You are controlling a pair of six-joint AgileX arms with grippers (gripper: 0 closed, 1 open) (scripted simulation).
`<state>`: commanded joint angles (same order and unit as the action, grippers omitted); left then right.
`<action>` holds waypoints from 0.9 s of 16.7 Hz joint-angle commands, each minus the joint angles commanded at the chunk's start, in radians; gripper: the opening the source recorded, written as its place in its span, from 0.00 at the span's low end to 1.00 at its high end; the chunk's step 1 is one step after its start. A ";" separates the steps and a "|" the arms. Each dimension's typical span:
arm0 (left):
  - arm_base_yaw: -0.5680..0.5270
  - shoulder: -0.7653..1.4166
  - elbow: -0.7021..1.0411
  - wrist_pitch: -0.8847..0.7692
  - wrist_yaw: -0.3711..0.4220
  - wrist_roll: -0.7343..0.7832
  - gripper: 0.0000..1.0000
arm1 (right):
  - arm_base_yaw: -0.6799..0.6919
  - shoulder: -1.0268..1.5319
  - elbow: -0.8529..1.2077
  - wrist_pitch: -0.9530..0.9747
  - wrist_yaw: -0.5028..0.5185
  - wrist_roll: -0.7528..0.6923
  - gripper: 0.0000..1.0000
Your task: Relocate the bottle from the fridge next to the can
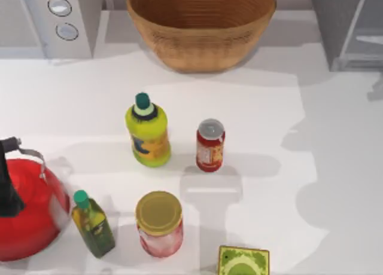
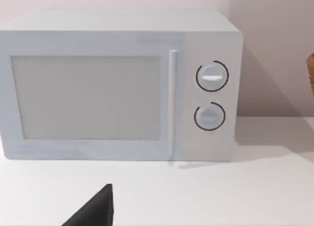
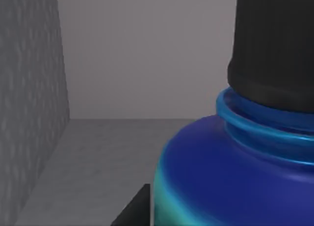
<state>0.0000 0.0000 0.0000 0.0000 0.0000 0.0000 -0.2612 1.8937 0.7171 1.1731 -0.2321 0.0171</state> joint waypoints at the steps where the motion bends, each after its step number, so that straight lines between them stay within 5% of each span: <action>1: 0.000 0.000 0.000 0.000 0.000 0.000 1.00 | 0.032 0.013 -0.010 0.023 0.033 0.000 0.00; 12: 0.000 0.000 0.000 0.000 0.000 0.000 1.00 | 0.762 0.154 -0.253 0.398 0.771 -0.004 0.00; 15: 0.000 0.000 0.000 0.000 0.000 0.000 1.00 | 0.889 0.159 -0.307 0.461 0.898 -0.005 0.00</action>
<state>0.0000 0.0000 0.0000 0.0000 0.0000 0.0000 0.6279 2.0523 0.4101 1.6345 0.6659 0.0122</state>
